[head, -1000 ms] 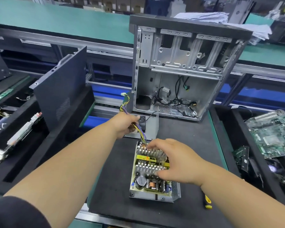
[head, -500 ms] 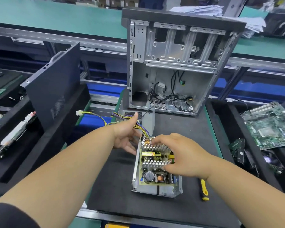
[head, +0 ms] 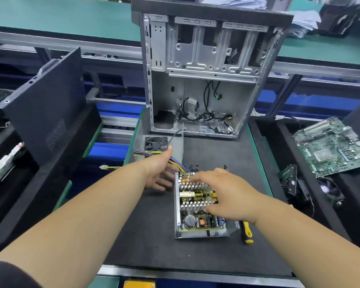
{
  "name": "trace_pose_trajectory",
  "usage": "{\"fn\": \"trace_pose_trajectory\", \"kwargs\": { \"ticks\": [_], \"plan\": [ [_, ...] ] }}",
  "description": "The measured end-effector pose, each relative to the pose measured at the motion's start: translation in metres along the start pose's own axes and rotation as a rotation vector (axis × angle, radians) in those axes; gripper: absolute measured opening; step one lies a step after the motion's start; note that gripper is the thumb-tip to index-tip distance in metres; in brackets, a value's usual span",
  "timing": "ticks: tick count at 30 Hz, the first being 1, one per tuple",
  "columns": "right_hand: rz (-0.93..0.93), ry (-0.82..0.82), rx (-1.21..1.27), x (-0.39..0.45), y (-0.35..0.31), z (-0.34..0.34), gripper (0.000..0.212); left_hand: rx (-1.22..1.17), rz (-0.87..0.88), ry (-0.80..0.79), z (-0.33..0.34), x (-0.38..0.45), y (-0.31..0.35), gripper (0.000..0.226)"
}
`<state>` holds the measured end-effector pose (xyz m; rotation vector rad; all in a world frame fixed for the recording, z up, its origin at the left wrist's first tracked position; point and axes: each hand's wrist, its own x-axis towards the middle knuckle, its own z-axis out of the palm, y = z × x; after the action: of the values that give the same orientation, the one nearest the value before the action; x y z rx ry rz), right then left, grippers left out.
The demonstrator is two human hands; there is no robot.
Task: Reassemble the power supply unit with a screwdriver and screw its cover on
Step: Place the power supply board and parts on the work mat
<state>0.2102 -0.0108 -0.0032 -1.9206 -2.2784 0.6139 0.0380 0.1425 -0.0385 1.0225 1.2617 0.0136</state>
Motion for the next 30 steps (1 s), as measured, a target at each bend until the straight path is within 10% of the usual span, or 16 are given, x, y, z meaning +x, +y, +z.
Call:
{"fn": "trace_pose_trajectory", "kwargs": {
  "ticks": [11, 21, 26, 30],
  "plan": [
    [-0.024, 0.024, 0.036, 0.003, 0.015, 0.029, 0.074, -0.333, 0.166, 0.205, 0.009, 0.01, -0.002, 0.03],
    [-0.111, 0.042, -0.036, -0.001, 0.01, 0.027, 0.074, 0.102, 0.268, 0.005, 0.021, 0.012, -0.008, 0.023],
    [0.008, 0.45, 0.054, -0.002, 0.039, -0.014, 0.034, 0.031, 0.225, 0.009, 0.023, 0.005, -0.012, 0.034],
    [0.353, 0.027, 0.243, 0.012, 0.065, -0.032, 0.052, 0.013, 0.228, 0.001, 0.022, 0.004, -0.011, 0.03]
  ]
}}
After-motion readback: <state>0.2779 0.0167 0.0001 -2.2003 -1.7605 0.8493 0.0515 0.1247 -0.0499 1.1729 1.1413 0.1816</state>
